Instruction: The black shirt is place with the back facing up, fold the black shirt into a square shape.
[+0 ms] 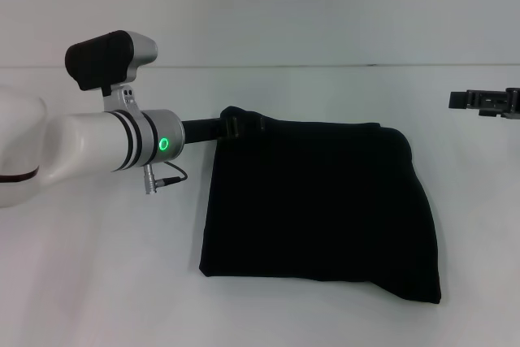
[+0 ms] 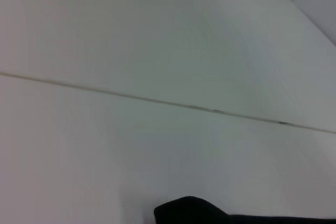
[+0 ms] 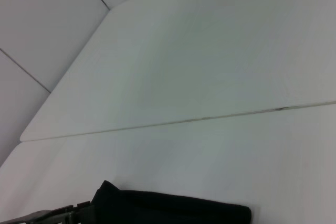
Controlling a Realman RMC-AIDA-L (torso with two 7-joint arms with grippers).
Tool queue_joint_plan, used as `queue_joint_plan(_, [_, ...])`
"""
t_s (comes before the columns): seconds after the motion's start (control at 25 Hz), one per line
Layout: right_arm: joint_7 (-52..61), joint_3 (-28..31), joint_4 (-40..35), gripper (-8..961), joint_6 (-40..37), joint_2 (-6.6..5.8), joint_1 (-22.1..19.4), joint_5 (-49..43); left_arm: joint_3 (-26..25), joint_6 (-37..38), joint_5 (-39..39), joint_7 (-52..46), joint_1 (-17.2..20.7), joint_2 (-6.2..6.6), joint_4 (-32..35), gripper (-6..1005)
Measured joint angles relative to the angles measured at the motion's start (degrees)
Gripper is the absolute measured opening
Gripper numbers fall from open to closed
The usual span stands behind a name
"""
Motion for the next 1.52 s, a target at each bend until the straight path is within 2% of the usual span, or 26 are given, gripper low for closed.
queue_joint_plan(0.44, [-0.5, 0.0, 0.0, 914, 0.8, 0.04, 0.0, -0.2, 0.0, 1.7, 0.0, -0.2, -0.1, -0.05, 0.4, 891])
queue_joint_plan(0.76, [-0.8, 0.0, 0.0, 914, 0.8, 0.08, -0.2, -0.2, -0.6, 0.2, -0.4, -0.3, 0.8, -0.45, 0.5, 695])
queue_joint_plan(1.2, [-1.1, 0.0, 0.0, 914, 0.8, 0.13, -0.3, -0.2, -0.7, 0.2, -1.7, -0.6, 1.4, -0.62, 0.4, 238])
queue_joint_plan(1.44, [-1.1, -0.2, 0.1, 914, 0.7, 0.22, -0.3, -0.2, -0.7, 0.2, -2.0, -0.6, 1.4, -0.64, 0.4, 23])
queue_joint_plan(1.52, [-1.1, -0.4, 0.1, 914, 0.8, 0.22, -0.4, -0.2, -1.5, 0.2, -2.1, -0.6, 1.4, -0.64, 0.5, 4])
